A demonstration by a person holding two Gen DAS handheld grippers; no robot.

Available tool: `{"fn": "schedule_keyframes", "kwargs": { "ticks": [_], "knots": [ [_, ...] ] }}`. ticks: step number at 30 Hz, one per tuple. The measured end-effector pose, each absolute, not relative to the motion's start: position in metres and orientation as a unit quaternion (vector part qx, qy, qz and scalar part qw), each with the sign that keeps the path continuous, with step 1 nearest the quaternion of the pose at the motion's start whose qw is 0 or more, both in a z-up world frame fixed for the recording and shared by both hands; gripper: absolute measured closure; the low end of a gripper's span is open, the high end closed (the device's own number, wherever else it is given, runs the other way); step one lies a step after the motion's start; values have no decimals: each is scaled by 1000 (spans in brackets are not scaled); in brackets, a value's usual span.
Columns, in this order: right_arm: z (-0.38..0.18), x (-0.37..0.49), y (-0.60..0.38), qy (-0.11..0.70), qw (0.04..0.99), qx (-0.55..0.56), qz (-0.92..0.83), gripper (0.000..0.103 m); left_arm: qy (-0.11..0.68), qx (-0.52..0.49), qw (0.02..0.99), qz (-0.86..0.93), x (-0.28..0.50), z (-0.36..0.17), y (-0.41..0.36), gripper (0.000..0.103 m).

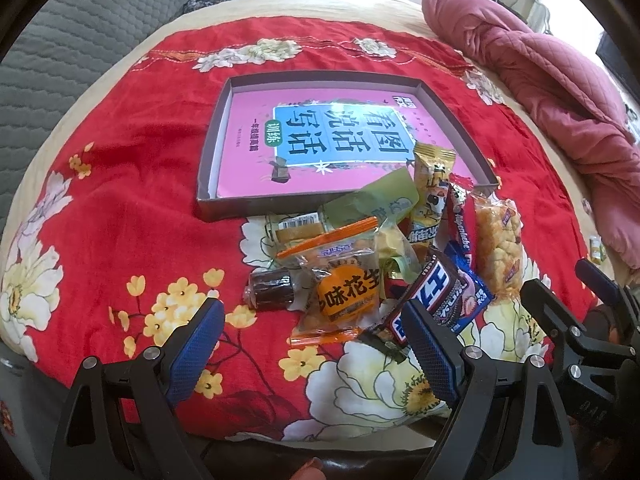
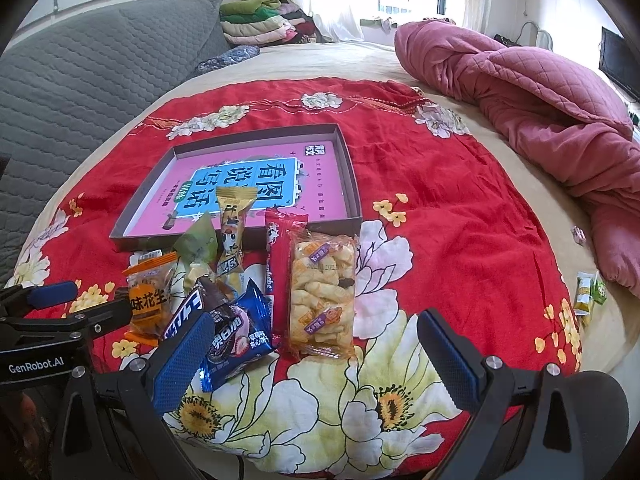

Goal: Organize snacks
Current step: 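Grasp the corn-stick bag with the right tool while the left tool grasps the dark candy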

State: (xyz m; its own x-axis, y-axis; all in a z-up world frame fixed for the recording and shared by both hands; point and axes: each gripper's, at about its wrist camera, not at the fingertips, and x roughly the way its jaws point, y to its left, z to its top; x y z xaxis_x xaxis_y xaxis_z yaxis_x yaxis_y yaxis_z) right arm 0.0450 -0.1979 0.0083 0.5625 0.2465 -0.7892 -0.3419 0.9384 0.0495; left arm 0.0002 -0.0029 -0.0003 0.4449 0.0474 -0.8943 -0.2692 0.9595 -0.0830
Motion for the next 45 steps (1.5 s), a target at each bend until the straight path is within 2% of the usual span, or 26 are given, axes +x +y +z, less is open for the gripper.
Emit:
{"fn": "schedule_keyframes", "kwargs": {
  "ticks": [18,40,41,44,45],
  "knots": [
    [-4,64,-214,454,878,-11,152,1,534,-197,818,87,-7,-20,44,13],
    [-25,84,-223,482,867,11,125,1,559,-176,804,106,19,-58,54,13],
    [-27,86,-225,485,866,16,120,1,556,-176,806,103,21,-58,54,14],
    [-31,91,-228,493,862,24,114,1,554,-171,809,97,27,-59,51,29],
    [-33,92,-229,496,861,23,113,1,554,-170,809,97,29,-59,50,29]
  ]
}}
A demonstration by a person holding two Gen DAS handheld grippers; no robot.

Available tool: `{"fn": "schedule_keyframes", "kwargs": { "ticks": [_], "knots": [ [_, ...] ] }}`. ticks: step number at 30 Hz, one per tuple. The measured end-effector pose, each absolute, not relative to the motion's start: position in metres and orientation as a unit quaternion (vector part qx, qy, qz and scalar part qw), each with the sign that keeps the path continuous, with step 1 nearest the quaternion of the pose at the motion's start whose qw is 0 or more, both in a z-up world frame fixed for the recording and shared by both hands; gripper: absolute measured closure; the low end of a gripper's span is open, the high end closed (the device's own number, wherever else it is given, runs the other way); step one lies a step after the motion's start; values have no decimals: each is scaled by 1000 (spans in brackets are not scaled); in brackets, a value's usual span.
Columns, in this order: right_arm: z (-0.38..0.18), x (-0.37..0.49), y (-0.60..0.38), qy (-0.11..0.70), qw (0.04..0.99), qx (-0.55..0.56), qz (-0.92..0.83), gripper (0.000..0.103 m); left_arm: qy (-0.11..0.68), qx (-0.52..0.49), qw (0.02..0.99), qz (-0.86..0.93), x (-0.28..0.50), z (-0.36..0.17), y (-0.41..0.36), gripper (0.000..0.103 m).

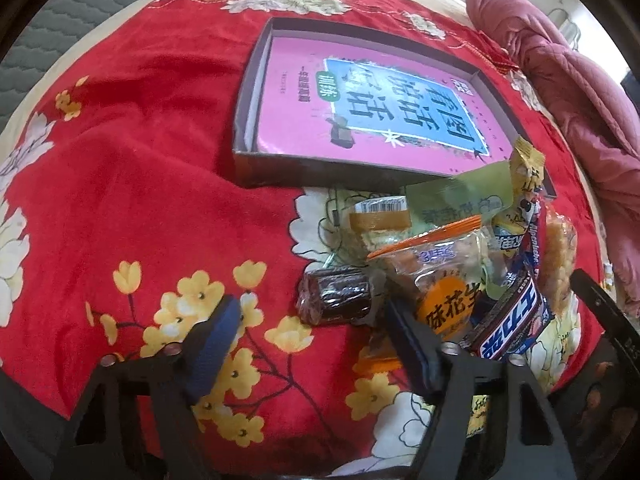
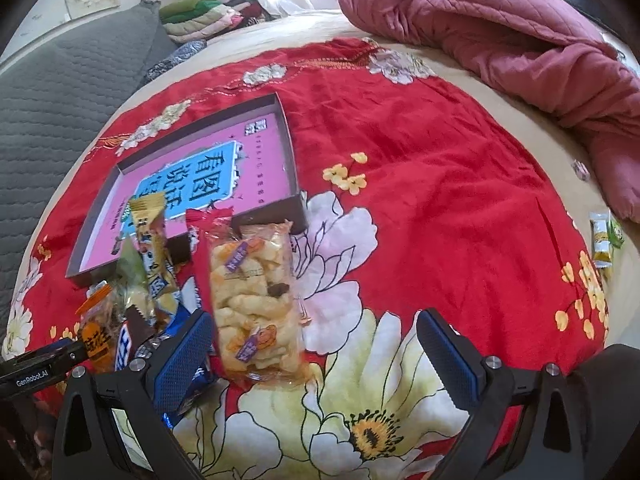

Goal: Organize snacks
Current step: 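Grasp the corn-stick bag with the right tool while the left tool grasps the dark candy, then carry the corn-stick bag into the tray with the right tool while the left tool places the dark candy there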

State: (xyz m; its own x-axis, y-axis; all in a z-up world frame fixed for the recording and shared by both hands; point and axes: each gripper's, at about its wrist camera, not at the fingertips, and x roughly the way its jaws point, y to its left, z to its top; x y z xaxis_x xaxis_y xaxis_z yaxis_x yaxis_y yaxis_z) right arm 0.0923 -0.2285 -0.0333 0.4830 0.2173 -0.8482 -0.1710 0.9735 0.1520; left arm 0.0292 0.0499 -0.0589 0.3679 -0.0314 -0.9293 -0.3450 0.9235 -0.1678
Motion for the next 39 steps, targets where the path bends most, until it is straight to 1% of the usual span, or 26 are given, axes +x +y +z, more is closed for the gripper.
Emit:
{"fn": "schedule_keyframes", "kwargs": {
  "ticks": [2,5,8,10,11,14,16,17,19,20,21,22,24,31,39],
  "knots": [
    [-36,94,-226,499,859,22,116,1,552,-171,810,97,32,-60,50,30],
    [-36,94,-218,493,860,13,127,2,550,-173,811,94,32,-61,50,38],
    [-36,94,-208,488,863,-6,133,5,549,-174,813,93,36,-63,49,39],
    [-39,94,-203,490,861,-18,135,11,546,-174,814,93,37,-64,49,39],
    [-41,95,-202,493,859,-19,137,13,545,-173,815,92,37,-64,49,39],
    [-45,99,-203,498,856,-10,139,22,544,-175,816,91,38,-65,48,43],
    [-46,100,-203,495,857,-10,140,32,543,-177,816,90,38,-66,48,46],
    [-46,101,-203,495,857,-9,144,35,543,-179,816,89,39,-67,48,48],
    [-47,101,-201,496,855,-7,154,45,542,-185,815,88,39,-68,49,49],
    [-47,102,-200,497,853,-6,158,48,542,-187,815,88,39,-69,48,50],
    [-47,102,-200,496,853,-4,164,53,541,-188,815,86,39,-69,48,53],
    [-46,101,-199,494,853,-3,171,55,540,-190,815,85,38,-69,49,54],
    [-45,100,-198,492,853,-3,174,55,538,-198,816,79,37,-69,50,63],
    [-37,100,-209,481,858,34,179,55,531,-214,817,71,32,-63,56,64],
    [-14,96,-210,433,879,41,193,55,510,-205,832,73,25,-41,57,66]
  ]
}}
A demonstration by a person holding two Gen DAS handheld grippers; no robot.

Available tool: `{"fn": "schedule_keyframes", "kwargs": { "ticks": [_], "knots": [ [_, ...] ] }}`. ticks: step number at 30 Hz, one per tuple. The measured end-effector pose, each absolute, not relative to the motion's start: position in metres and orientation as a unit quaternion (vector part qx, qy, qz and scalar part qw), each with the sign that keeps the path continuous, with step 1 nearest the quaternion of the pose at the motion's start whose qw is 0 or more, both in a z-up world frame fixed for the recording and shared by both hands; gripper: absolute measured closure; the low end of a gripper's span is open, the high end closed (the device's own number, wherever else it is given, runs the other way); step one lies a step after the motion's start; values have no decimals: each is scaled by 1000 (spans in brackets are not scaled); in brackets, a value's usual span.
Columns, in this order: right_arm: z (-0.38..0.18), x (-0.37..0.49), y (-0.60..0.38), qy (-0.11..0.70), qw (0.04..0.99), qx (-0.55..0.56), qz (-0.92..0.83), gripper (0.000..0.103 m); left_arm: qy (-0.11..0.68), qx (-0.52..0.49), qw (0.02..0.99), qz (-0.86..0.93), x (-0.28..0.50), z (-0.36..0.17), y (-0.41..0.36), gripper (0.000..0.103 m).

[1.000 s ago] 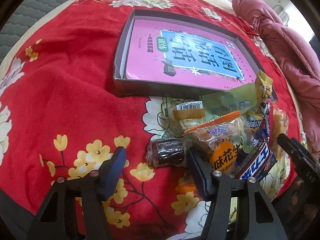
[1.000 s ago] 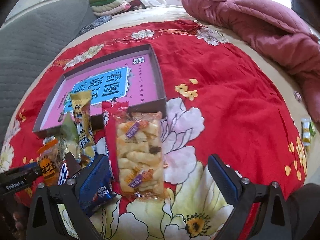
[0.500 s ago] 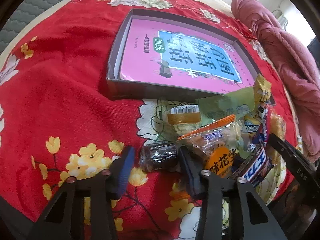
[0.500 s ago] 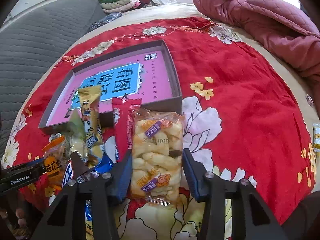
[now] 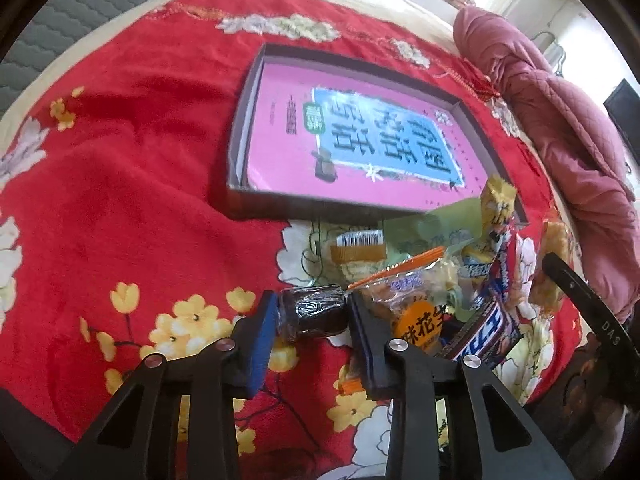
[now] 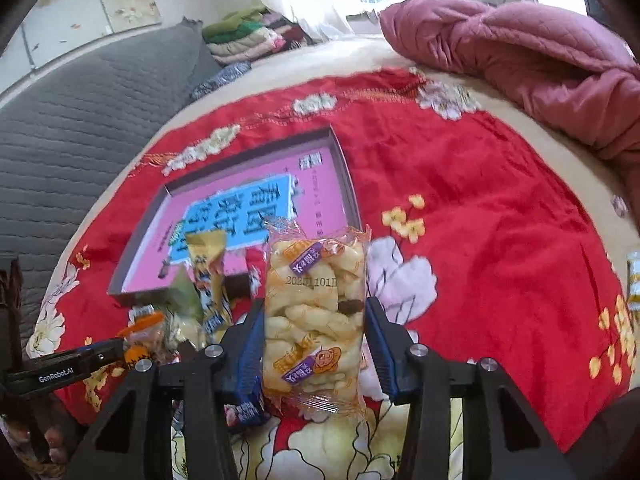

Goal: Organize snacks
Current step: 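Carry the corn-stick bag into the tray with the right tool while the left tool places the dark candy there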

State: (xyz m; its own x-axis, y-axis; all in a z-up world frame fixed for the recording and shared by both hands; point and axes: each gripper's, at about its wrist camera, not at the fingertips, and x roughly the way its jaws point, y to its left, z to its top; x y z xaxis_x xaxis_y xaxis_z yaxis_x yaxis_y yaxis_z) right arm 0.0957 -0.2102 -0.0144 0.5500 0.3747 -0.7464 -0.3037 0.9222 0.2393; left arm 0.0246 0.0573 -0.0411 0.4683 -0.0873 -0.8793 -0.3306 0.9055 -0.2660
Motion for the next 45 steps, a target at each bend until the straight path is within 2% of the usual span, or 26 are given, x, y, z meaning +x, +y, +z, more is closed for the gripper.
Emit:
{"fn": "schedule_keyframes", "kwargs": {
  "ticks": [17,29,45],
  "knots": [
    [8,126,-195,368,902,33,223,55,468,-195,856,104,46,-9,79,66],
    [4,156,-181,351,908,24,228,55,459,-193,858,126,90,-10,89,66],
    [-31,189,-163,403,886,9,229,55,484,-211,841,120,129,-43,96,66]
  ]
}}
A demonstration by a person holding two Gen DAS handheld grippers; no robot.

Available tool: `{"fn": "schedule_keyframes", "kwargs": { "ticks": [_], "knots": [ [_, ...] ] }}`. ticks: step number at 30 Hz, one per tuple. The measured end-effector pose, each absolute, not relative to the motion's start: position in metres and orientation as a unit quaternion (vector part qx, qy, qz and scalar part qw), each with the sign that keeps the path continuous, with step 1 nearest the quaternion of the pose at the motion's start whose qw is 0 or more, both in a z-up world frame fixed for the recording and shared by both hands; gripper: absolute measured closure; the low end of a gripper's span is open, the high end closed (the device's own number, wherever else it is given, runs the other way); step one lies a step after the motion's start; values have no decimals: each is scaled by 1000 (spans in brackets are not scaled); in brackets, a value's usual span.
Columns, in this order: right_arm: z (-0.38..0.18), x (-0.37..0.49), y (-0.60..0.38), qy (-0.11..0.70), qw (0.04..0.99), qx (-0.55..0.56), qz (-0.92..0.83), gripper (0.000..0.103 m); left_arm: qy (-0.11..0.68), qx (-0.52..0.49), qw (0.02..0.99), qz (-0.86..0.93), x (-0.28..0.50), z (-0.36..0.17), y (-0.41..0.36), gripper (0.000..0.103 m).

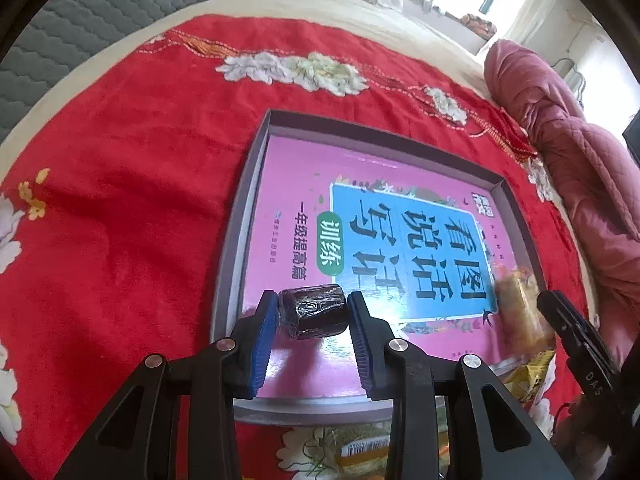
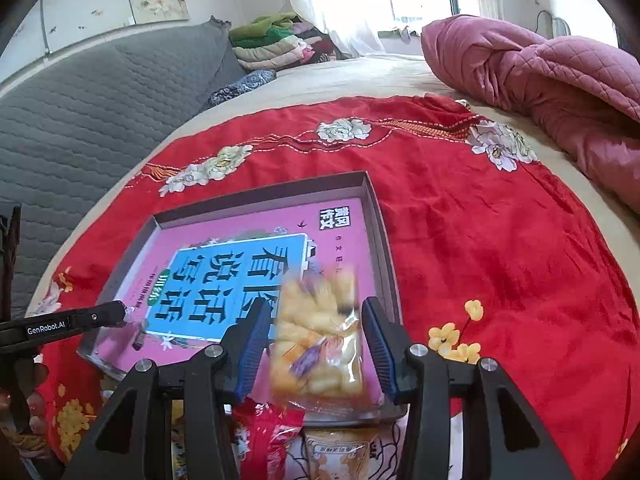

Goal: Organize snacks
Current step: 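Carry the corn-stick bag into the tray with the right tool while the left tool places the dark candy there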

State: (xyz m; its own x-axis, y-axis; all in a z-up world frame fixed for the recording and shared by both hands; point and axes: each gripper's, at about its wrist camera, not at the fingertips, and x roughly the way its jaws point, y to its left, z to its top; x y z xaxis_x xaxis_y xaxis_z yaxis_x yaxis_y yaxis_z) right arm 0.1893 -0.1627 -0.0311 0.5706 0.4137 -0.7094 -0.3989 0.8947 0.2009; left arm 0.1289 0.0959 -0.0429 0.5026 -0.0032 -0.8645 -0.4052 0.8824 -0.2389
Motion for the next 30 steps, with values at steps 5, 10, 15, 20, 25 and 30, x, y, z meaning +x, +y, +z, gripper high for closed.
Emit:
{"fn": "schedule_keyframes", "kwargs": {
  "ticks": [5,10,15,20,25,30],
  "knots": [
    [-37,193,-161,413,882,6,226,55,489,-211,838,118,132,-48,94,66],
    [-41,195,-162,424,879,3,218,55,494,-210,836,117,135,-52,94,66],
    [-45,196,-164,429,877,1,215,55,495,-210,834,119,138,-54,95,66],
    [-46,196,-163,429,877,2,216,55,499,-213,831,118,139,-53,95,66],
    [-47,197,-165,431,876,4,215,55,502,-216,830,112,139,-52,95,60],
    [-46,196,-163,432,875,7,217,55,499,-210,833,109,138,-48,95,52]
  ]
}}
